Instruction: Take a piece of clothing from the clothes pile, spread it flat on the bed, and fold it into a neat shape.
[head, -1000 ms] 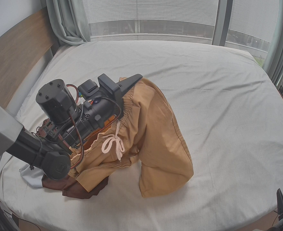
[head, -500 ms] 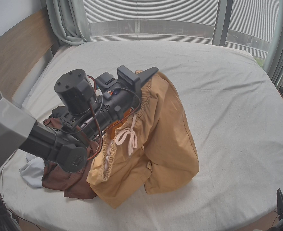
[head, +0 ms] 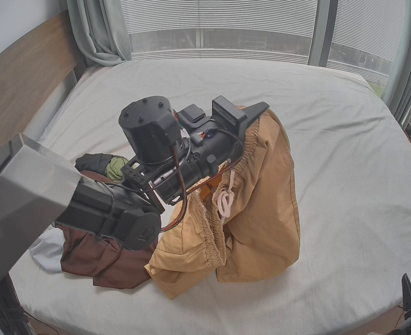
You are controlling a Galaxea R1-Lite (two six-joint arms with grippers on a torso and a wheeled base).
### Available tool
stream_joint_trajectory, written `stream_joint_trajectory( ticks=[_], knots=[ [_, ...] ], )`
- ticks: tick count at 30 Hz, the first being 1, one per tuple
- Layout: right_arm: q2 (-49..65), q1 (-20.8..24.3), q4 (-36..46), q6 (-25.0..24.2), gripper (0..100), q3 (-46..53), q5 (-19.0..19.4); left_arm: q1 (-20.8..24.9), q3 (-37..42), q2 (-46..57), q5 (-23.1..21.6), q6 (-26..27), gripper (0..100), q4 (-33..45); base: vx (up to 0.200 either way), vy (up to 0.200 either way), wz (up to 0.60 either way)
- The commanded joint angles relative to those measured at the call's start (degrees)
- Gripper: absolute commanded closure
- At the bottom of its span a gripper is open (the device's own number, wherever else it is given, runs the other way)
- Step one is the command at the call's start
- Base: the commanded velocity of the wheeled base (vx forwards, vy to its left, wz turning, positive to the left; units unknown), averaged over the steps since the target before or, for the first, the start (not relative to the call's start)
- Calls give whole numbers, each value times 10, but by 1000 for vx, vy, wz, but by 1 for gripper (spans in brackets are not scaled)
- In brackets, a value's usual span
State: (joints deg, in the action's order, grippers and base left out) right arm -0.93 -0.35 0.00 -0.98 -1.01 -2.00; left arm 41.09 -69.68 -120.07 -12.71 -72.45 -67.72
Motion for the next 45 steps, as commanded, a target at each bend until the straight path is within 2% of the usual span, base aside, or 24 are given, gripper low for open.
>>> stream_joint_trajectory(
  ticks=[1,10,21,26,27,31,37,39,45],
  knots=[
    [8,0,0,0,0,10,0,12,-27,-16,1,1,100,17,0,0,0],
    [8,0,0,0,0,10,0,33,-85,-16,3,0,100,72,0,0,0],
    [8,0,0,0,0,10,0,62,-113,-37,7,-8,100,67,0,0,0],
    [8,0,0,0,0,10,0,32,-99,-29,28,-8,100,64,0,0,0],
    [8,0,0,0,0,10,0,12,-74,-16,32,-6,100,52,0,0,0],
    [8,0,0,0,0,10,0,-15,-10,19,30,-2,100,6,0,0,0],
    [8,0,0,0,0,10,0,-59,74,57,23,30,100,-44,0,0,0],
    [8,0,-1,0,0,10,0,-75,104,73,10,35,100,-60,0,0,0],
    [8,0,0,0,0,10,0,-140,204,118,-66,42,100,-96,0,0,0]
  ],
)
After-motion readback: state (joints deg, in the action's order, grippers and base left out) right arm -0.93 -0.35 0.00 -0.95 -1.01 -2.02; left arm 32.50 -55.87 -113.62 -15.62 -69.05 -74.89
